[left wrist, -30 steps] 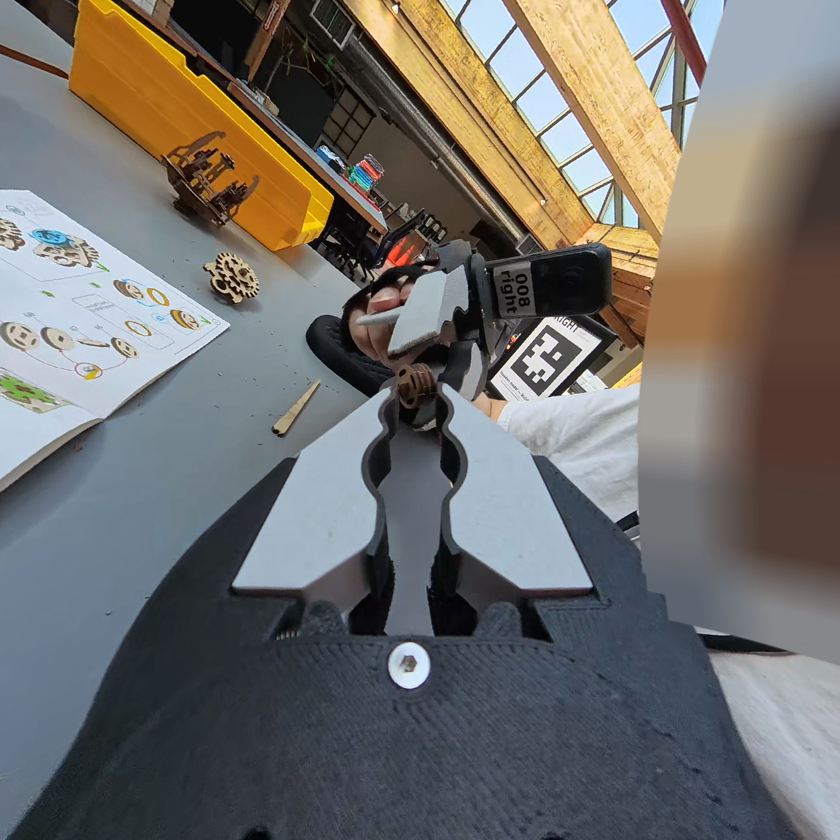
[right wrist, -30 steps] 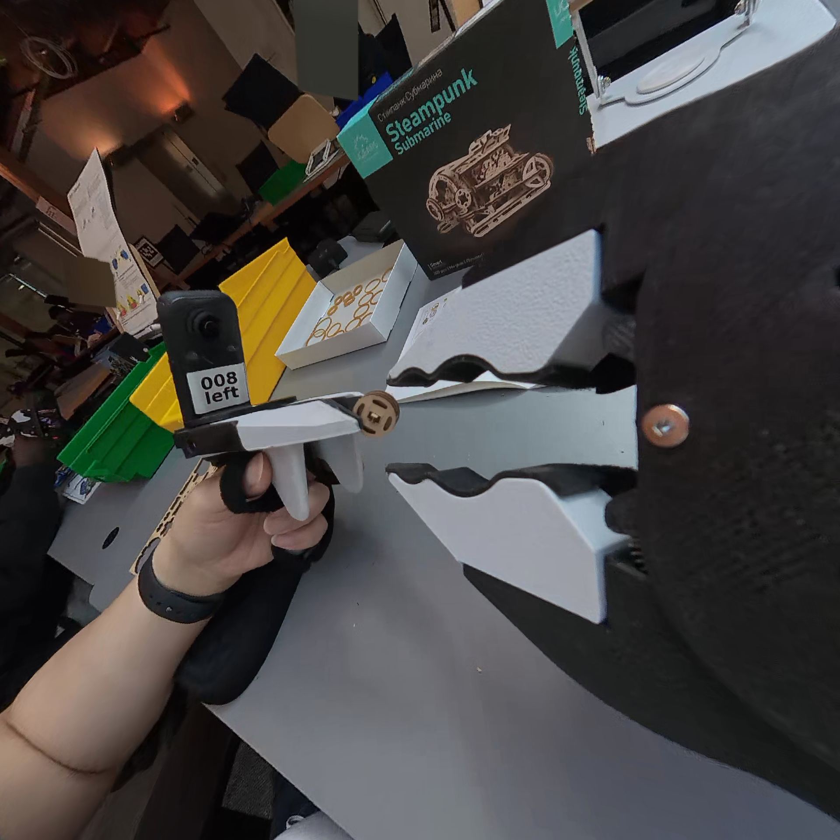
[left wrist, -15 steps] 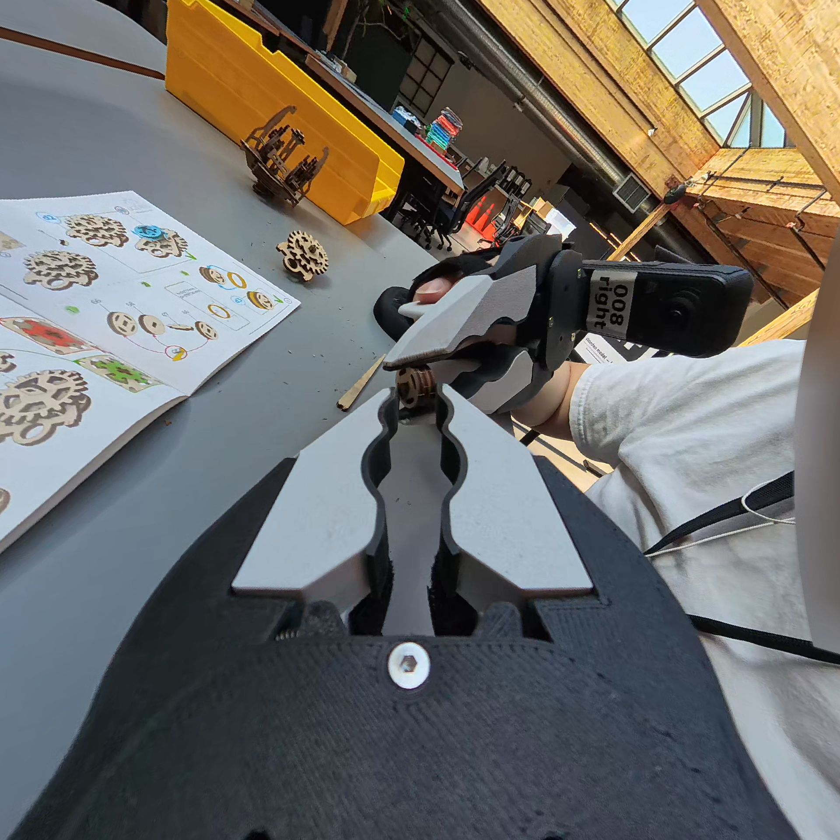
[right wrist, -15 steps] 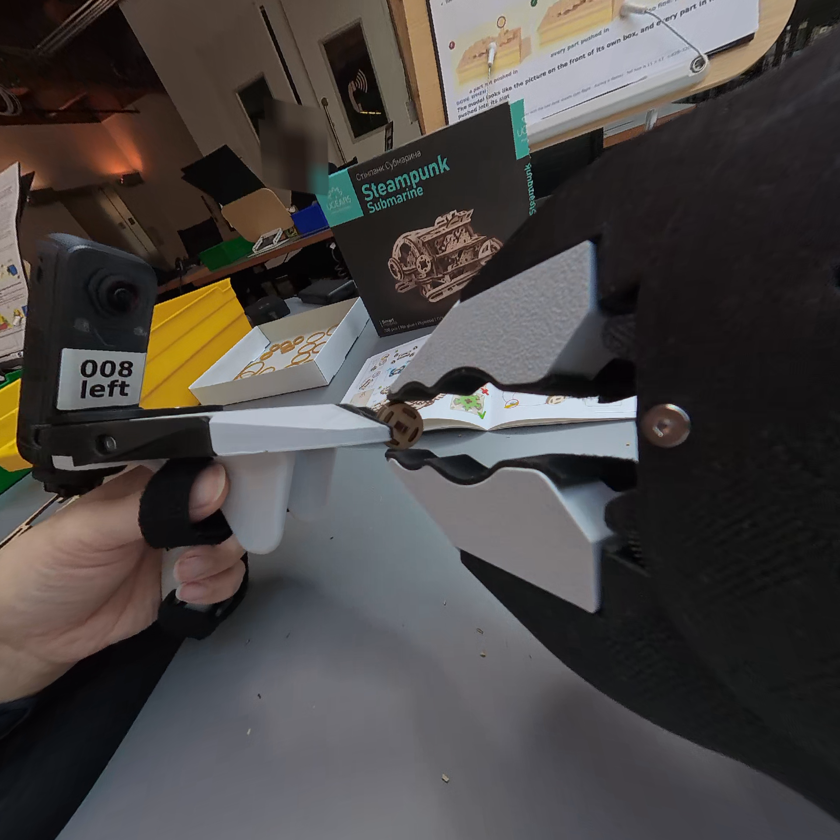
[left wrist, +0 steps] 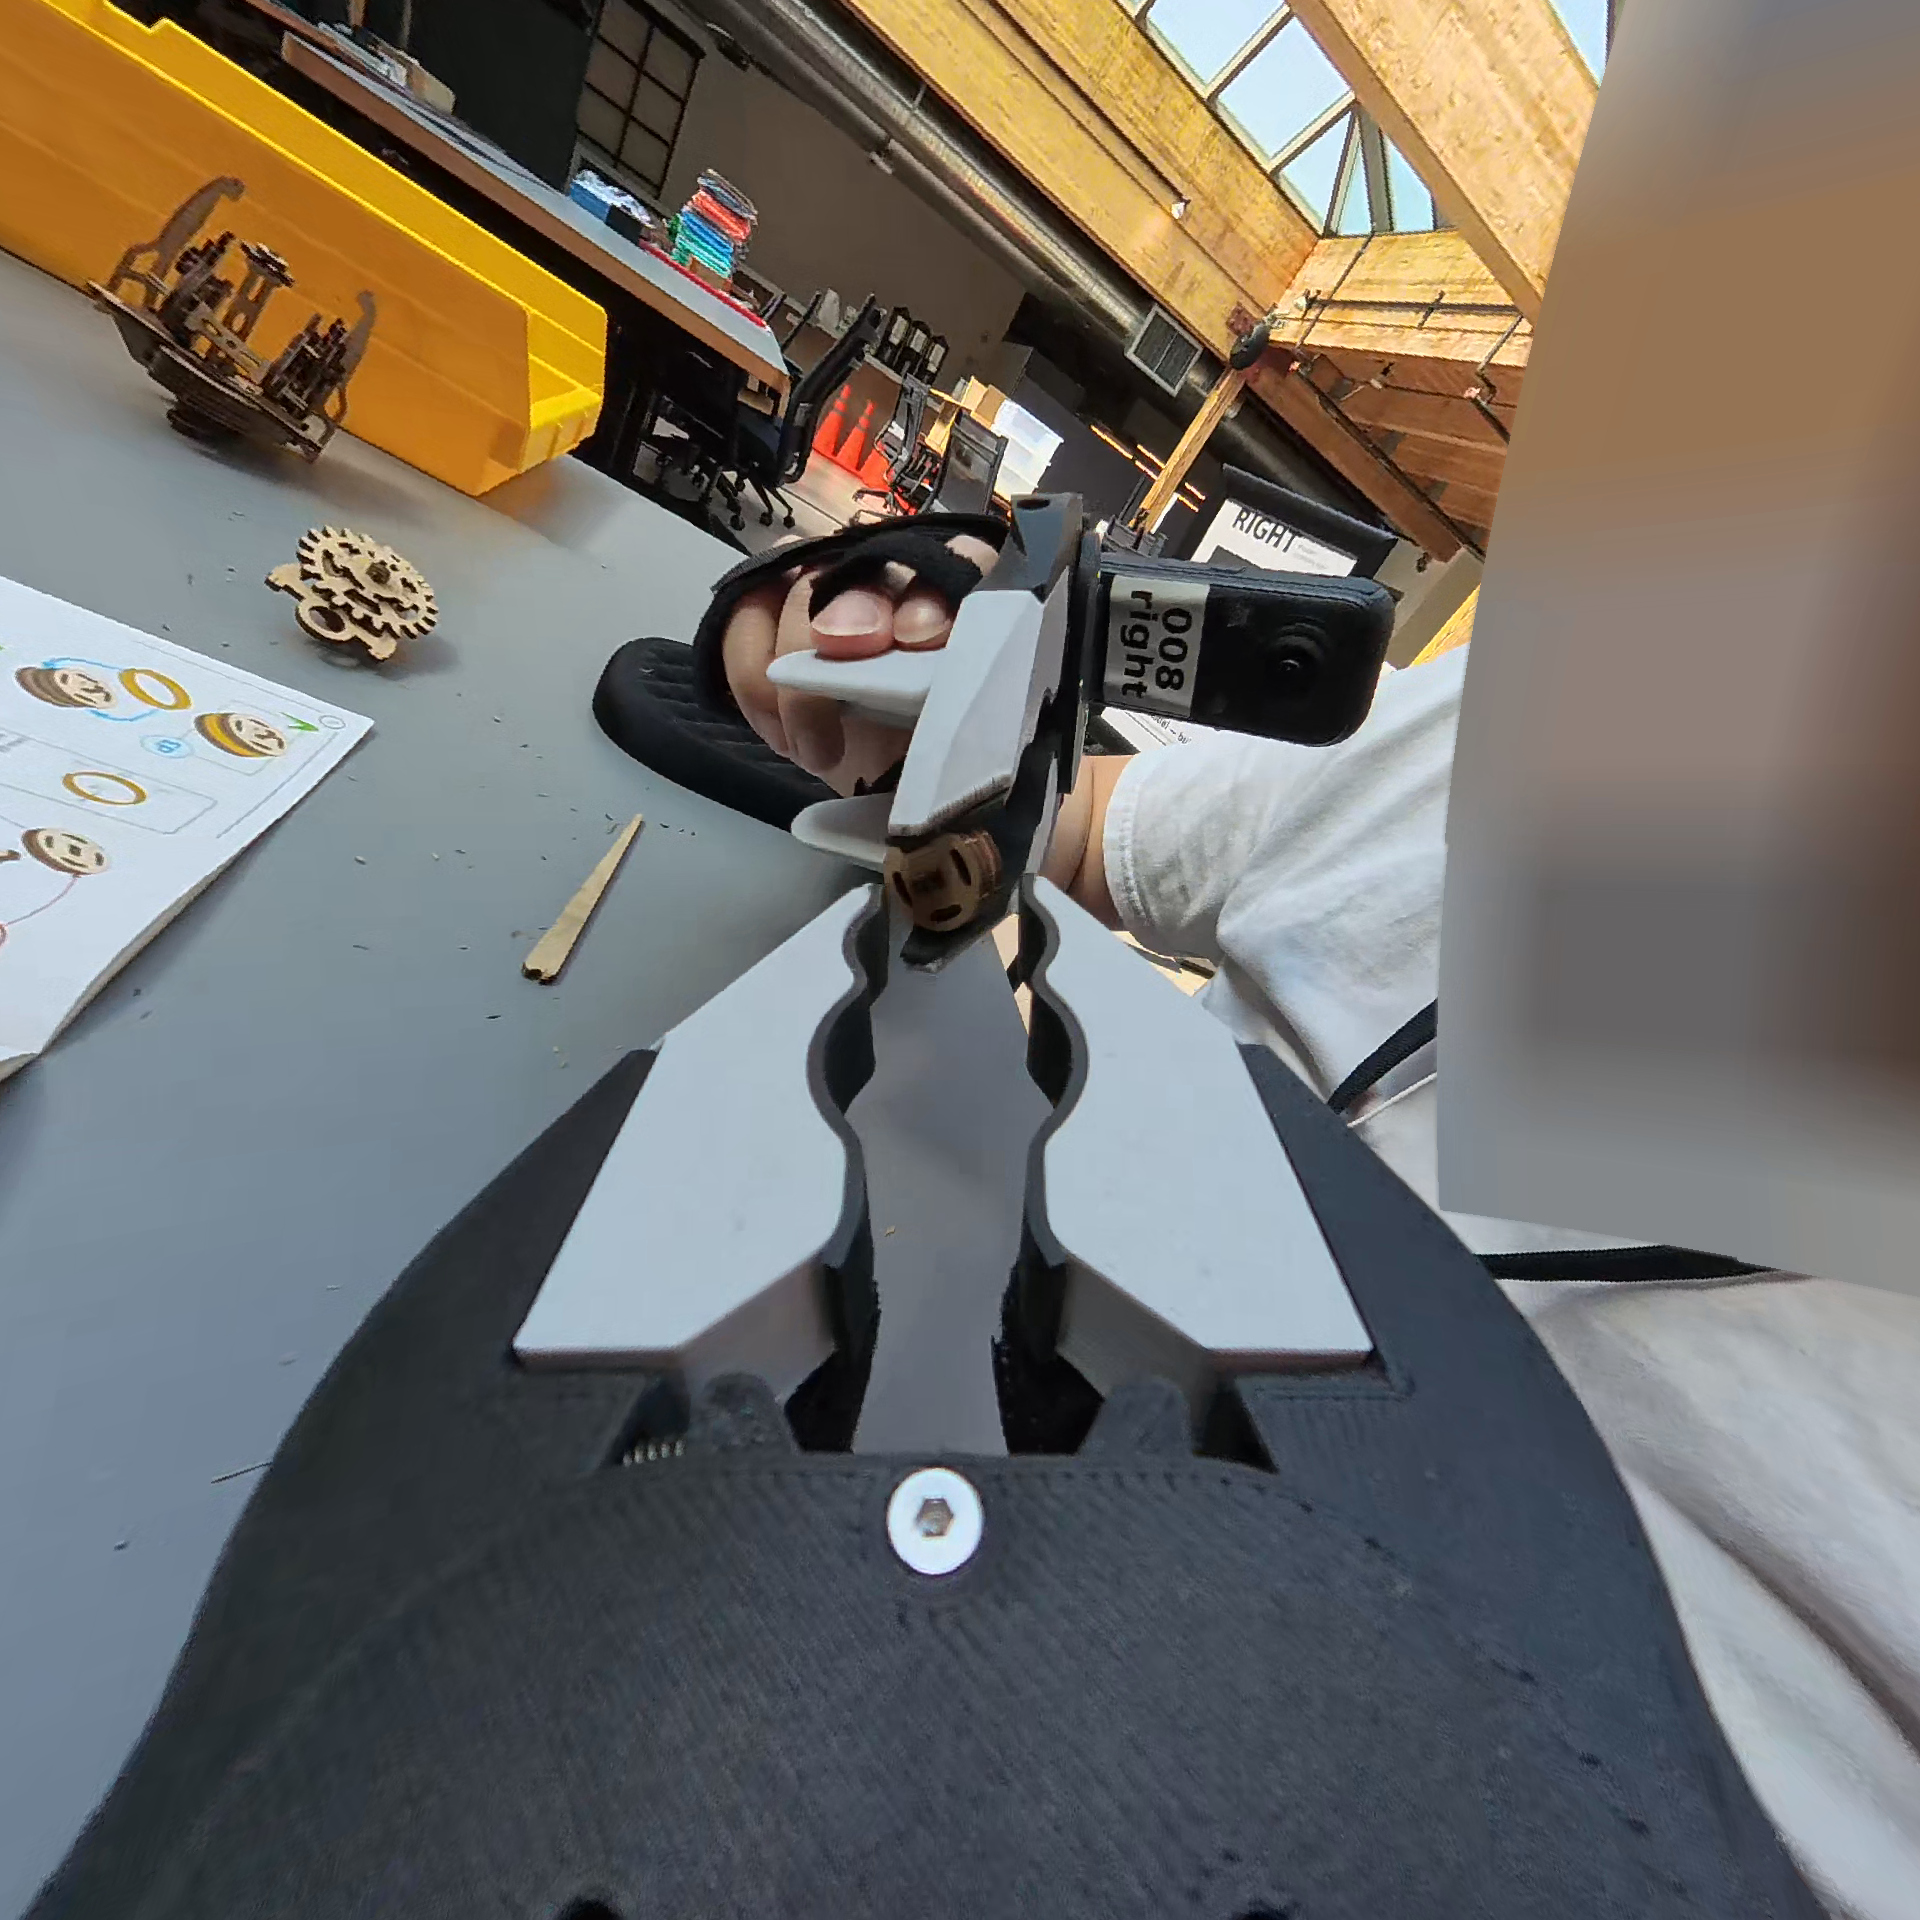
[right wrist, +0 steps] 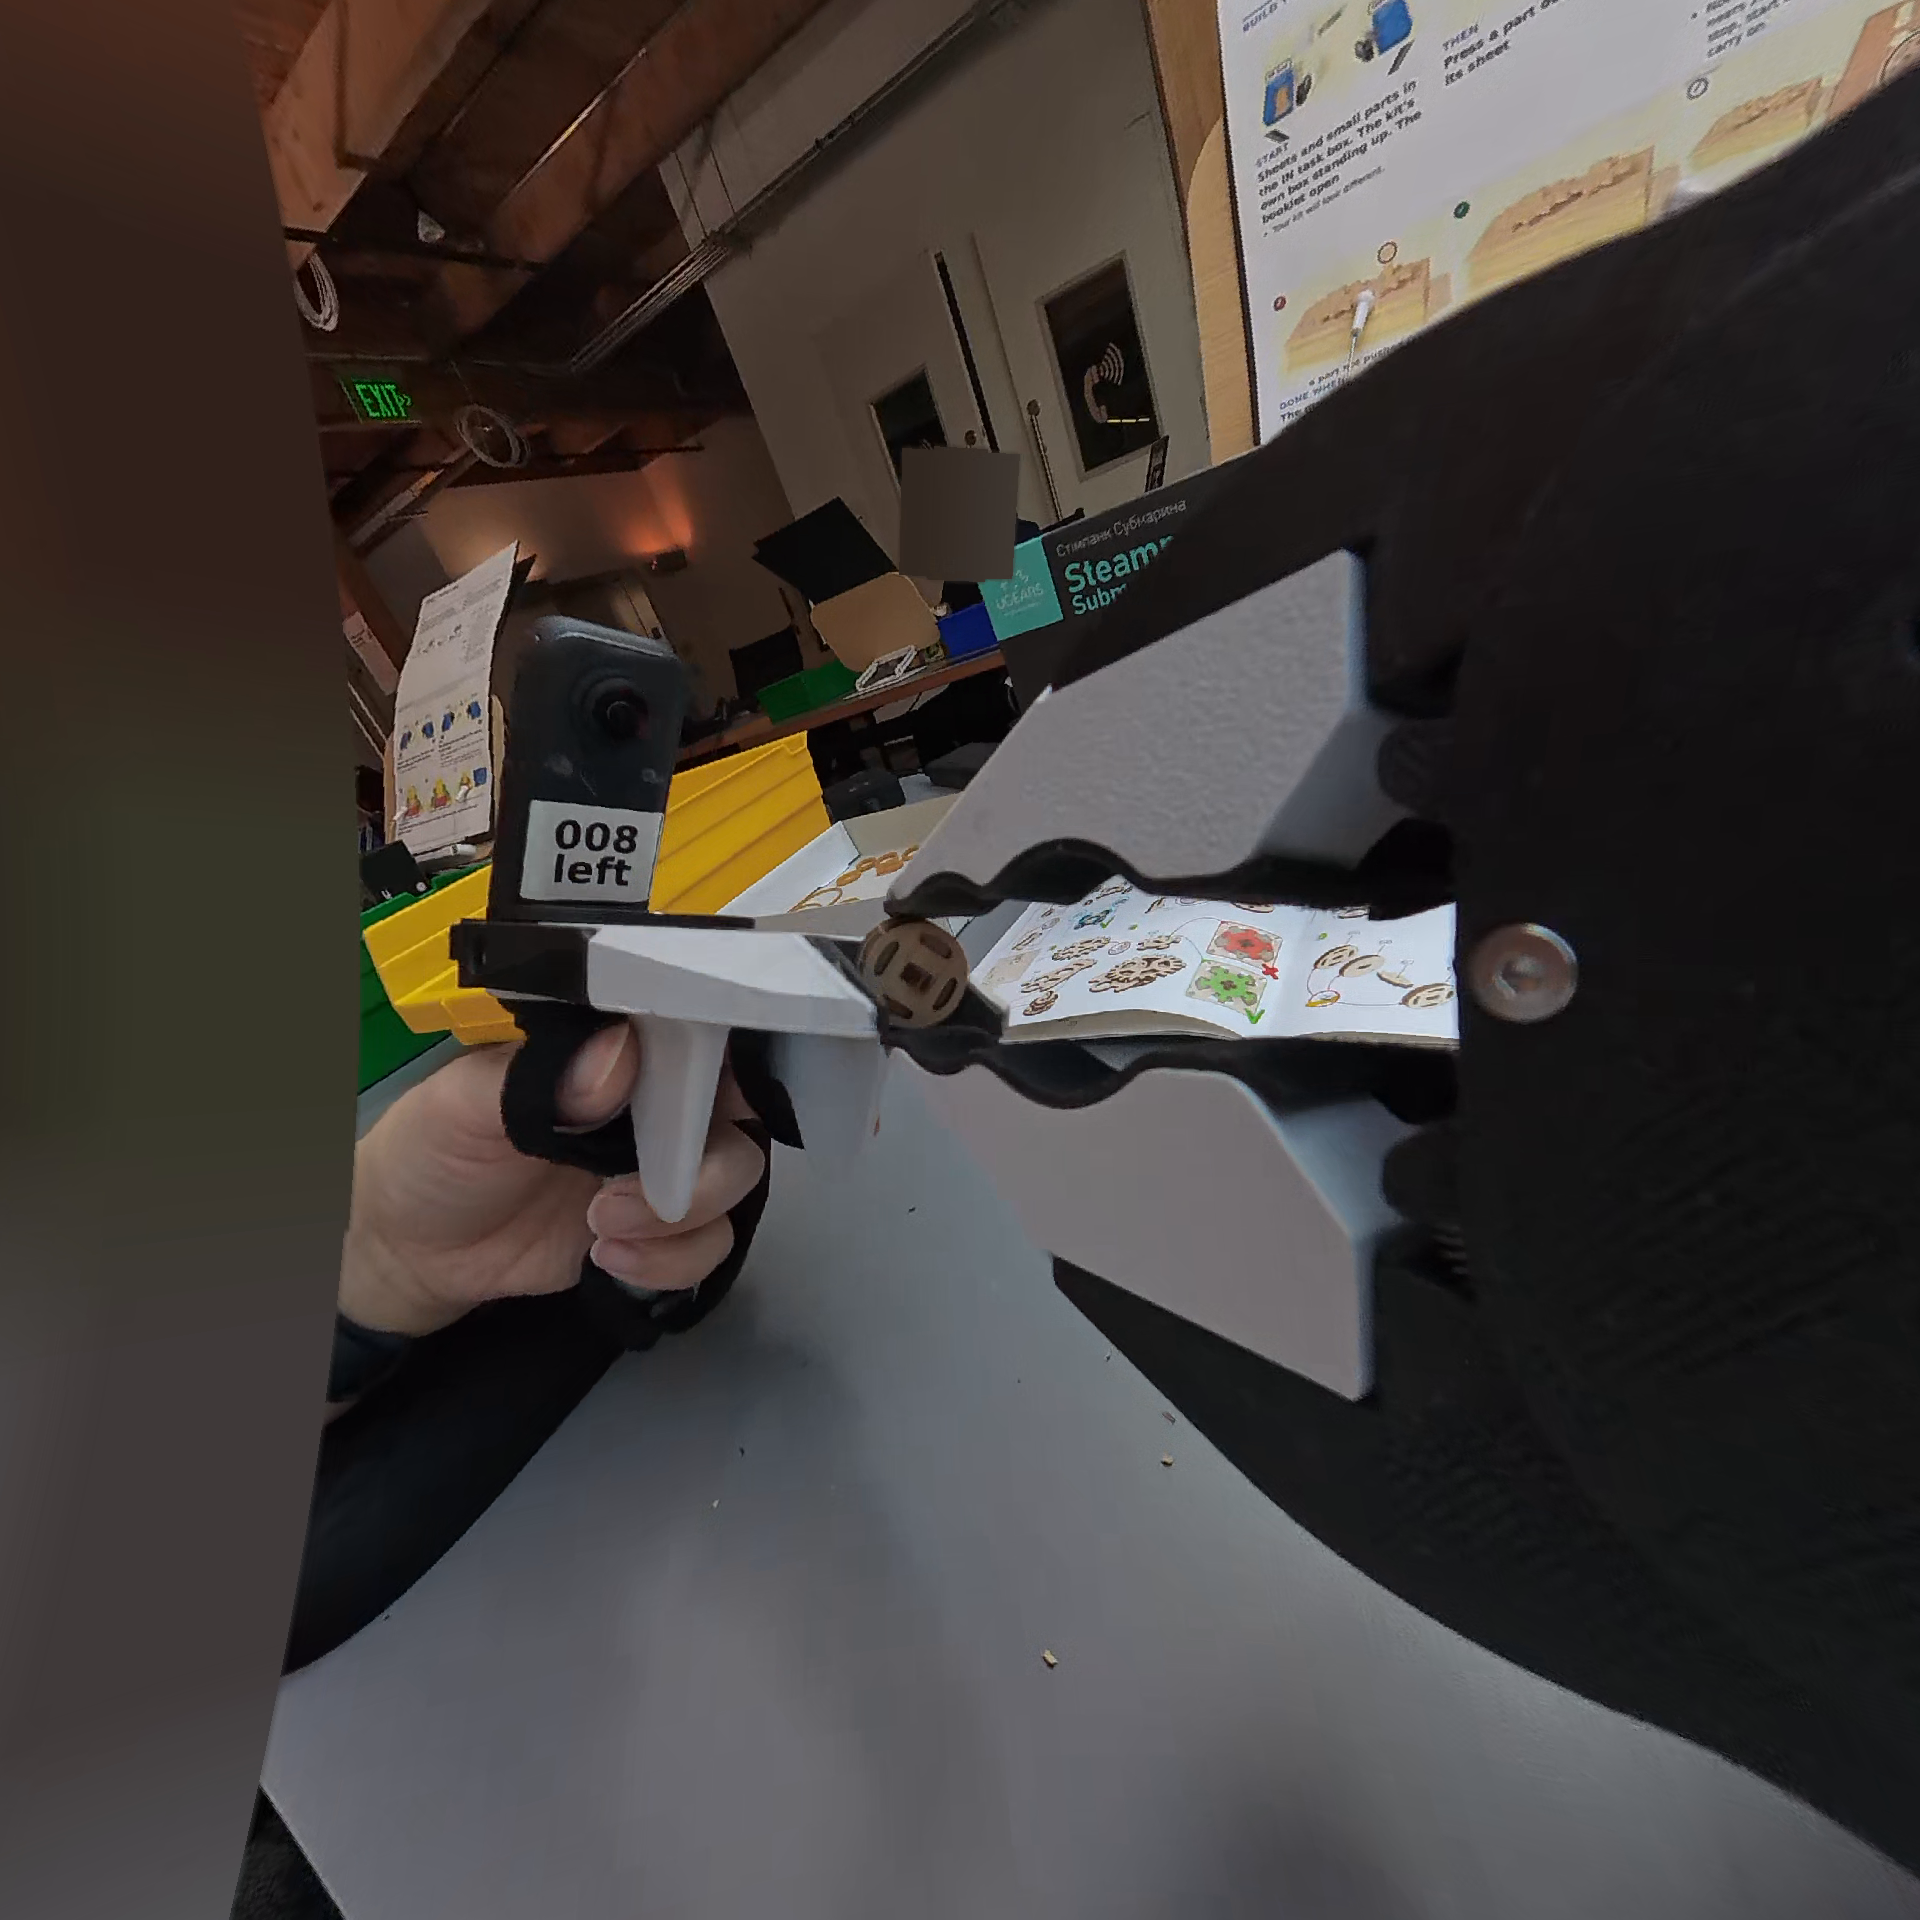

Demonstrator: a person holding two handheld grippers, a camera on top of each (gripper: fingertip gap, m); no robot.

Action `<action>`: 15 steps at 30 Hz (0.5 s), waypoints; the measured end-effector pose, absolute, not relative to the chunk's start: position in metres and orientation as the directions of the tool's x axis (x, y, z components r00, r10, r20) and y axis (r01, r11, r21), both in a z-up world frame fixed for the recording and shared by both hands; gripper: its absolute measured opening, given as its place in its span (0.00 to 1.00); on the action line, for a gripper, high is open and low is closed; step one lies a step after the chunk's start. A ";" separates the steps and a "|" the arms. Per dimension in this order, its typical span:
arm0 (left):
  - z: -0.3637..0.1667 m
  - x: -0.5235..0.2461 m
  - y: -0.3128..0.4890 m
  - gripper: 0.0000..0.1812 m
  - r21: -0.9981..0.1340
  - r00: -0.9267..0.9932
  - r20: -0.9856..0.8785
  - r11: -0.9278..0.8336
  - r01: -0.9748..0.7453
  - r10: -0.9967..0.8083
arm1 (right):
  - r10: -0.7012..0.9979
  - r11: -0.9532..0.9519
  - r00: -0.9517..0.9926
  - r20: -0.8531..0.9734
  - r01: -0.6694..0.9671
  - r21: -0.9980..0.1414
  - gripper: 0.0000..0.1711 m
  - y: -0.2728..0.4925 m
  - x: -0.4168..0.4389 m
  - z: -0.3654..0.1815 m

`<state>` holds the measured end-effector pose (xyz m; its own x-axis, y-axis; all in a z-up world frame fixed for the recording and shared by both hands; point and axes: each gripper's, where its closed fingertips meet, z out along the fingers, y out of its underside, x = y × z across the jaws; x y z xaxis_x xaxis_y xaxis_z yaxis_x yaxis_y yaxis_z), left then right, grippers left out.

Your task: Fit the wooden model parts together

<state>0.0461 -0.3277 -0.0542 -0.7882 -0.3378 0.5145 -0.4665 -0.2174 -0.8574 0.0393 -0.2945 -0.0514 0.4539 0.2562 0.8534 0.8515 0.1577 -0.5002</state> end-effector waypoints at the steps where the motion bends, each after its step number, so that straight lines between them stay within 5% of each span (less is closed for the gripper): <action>1: -0.054 0.046 -0.328 0.12 -0.860 -0.790 0.510 -0.214 -0.463 -0.340 | 0.247 0.160 0.457 0.854 0.850 -0.501 0.11 -0.295 0.041 -0.050; 15: -0.050 0.048 -0.324 0.08 -0.883 -0.802 0.469 -0.218 -0.416 -0.370 | 0.258 0.187 0.545 0.798 0.782 -0.595 0.11 -0.299 0.047 -0.038</action>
